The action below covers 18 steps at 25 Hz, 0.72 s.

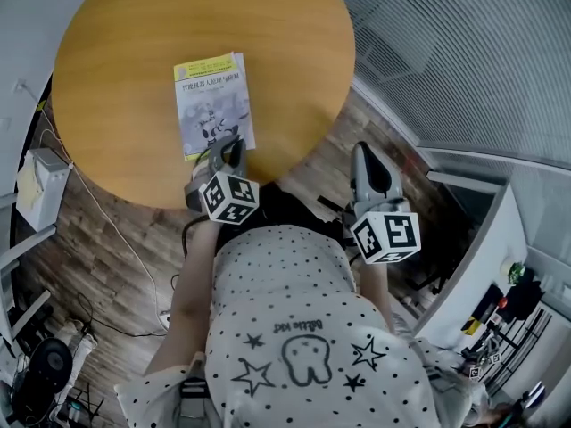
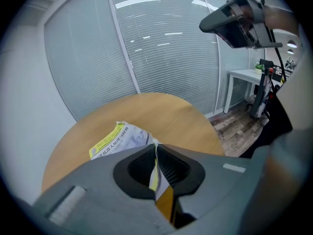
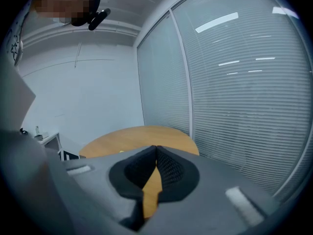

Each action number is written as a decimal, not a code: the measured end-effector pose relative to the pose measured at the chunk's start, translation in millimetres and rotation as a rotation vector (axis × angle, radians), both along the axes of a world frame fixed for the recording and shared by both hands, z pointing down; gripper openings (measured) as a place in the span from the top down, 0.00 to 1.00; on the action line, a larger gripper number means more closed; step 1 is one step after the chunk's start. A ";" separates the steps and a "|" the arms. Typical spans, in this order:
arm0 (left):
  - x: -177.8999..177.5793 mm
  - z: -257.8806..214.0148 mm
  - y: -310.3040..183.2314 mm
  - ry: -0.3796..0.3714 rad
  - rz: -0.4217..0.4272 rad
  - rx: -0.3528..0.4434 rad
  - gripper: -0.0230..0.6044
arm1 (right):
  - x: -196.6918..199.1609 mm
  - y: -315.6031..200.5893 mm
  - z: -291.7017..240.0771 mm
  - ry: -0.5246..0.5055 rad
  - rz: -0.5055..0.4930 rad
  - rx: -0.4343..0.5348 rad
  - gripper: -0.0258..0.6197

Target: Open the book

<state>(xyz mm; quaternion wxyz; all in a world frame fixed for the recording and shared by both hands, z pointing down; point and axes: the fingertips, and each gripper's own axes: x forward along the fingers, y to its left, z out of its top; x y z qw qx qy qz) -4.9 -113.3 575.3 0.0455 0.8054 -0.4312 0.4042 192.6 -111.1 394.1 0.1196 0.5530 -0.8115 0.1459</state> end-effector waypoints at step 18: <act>-48.1 -58.7 1.8 0.043 -0.150 0.105 0.92 | -35.7 -4.1 -9.0 -0.038 -0.087 0.044 0.96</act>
